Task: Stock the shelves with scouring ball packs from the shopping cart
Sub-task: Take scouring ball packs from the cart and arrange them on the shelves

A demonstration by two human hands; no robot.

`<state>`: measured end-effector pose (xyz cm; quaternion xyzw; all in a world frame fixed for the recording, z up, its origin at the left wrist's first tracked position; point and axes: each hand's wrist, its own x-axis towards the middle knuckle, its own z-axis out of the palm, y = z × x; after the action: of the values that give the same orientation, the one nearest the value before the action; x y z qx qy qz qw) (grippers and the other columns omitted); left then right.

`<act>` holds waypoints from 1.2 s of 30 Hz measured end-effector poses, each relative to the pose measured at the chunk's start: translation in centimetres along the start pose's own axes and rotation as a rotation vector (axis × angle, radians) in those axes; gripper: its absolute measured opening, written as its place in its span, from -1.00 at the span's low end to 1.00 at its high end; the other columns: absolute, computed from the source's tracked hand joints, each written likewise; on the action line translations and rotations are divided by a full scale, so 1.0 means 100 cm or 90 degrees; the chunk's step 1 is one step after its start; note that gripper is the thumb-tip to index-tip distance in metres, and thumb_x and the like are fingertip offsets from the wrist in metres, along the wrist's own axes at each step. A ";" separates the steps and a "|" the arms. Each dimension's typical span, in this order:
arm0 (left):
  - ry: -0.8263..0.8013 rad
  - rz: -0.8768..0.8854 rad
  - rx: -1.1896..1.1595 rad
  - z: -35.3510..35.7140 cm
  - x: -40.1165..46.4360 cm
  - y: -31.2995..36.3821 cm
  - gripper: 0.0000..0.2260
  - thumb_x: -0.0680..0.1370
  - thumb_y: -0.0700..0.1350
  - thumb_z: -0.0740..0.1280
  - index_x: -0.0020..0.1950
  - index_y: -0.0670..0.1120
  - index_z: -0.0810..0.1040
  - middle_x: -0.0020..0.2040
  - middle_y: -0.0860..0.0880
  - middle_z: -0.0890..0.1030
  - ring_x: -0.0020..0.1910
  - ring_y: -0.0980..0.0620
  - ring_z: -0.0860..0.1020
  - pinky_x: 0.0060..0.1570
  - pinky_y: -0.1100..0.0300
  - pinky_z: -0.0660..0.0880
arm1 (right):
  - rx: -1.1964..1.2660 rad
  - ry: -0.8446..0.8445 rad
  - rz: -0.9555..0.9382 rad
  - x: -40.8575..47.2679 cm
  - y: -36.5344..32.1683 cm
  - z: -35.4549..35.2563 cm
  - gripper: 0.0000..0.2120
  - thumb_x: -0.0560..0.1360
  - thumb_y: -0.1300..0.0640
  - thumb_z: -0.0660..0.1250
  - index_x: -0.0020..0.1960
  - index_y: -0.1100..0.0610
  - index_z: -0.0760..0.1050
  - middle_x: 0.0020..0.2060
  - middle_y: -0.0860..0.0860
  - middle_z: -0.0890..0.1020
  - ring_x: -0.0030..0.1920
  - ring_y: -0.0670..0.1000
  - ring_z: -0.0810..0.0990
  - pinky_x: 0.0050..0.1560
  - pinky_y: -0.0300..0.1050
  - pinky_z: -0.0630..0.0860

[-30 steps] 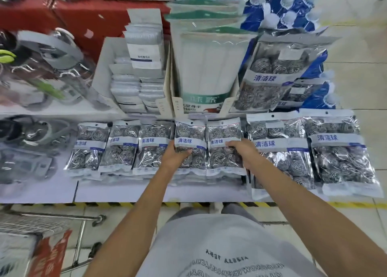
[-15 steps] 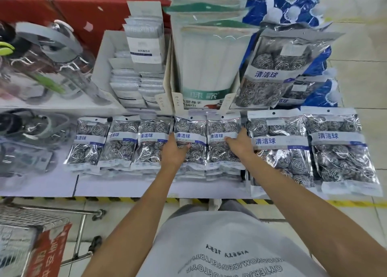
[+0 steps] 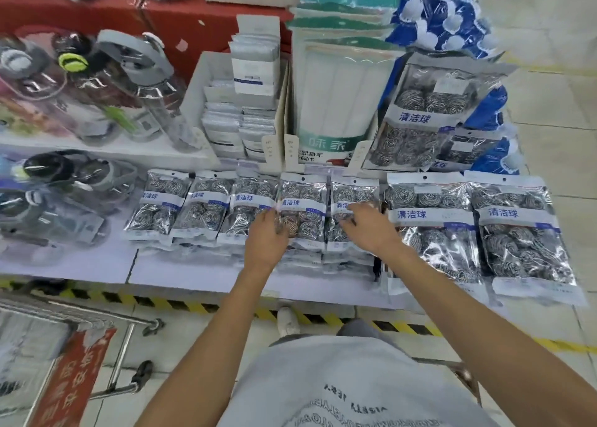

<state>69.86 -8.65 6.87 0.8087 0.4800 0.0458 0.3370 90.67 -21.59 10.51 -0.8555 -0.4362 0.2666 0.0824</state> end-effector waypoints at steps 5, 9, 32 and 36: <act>0.075 -0.061 0.031 -0.026 -0.059 -0.021 -0.57 0.69 -0.03 0.26 0.51 -0.20 0.42 0.37 -0.23 0.53 0.37 -0.24 0.48 0.28 -0.09 0.48 | -0.119 -0.015 -0.201 -0.022 -0.040 0.010 -0.59 0.68 -0.05 0.21 0.44 0.14 0.44 0.25 0.14 0.60 0.21 0.18 0.60 0.04 0.01 0.55; 0.165 -0.154 0.010 -0.047 -0.126 -0.054 -0.52 0.71 0.00 0.25 0.56 -0.21 0.37 0.49 -0.23 0.45 0.45 -0.23 0.41 0.42 -0.08 0.39 | -0.148 -0.059 -0.342 -0.039 -0.085 0.035 -0.47 0.70 -0.07 0.18 0.60 0.11 0.26 0.48 0.17 0.44 0.42 0.21 0.45 0.28 0.14 0.51; 0.477 -0.643 -0.128 -0.096 -0.464 -0.307 -0.56 0.69 0.03 0.24 0.52 -0.15 0.43 0.43 -0.12 0.51 0.41 -0.10 0.45 0.37 0.06 0.39 | -0.237 -0.258 -0.777 -0.198 -0.416 0.282 -0.48 0.68 -0.14 0.20 0.57 0.05 0.32 0.43 0.04 0.51 0.42 0.07 0.47 0.37 0.01 0.46; 0.485 -0.645 -0.145 -0.129 -0.480 -0.360 -0.57 0.70 0.04 0.24 0.50 -0.16 0.45 0.42 -0.13 0.51 0.41 -0.12 0.45 0.37 0.05 0.40 | -0.257 -0.286 -0.772 -0.208 -0.463 0.317 -0.48 0.70 -0.11 0.20 0.58 0.09 0.31 0.46 0.04 0.49 0.45 0.05 0.44 0.38 -0.07 0.40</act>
<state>12.22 -29.72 7.51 0.3679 0.8806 0.2158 0.2063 31.48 -12.87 9.07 -0.3821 -0.8867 0.2577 -0.0368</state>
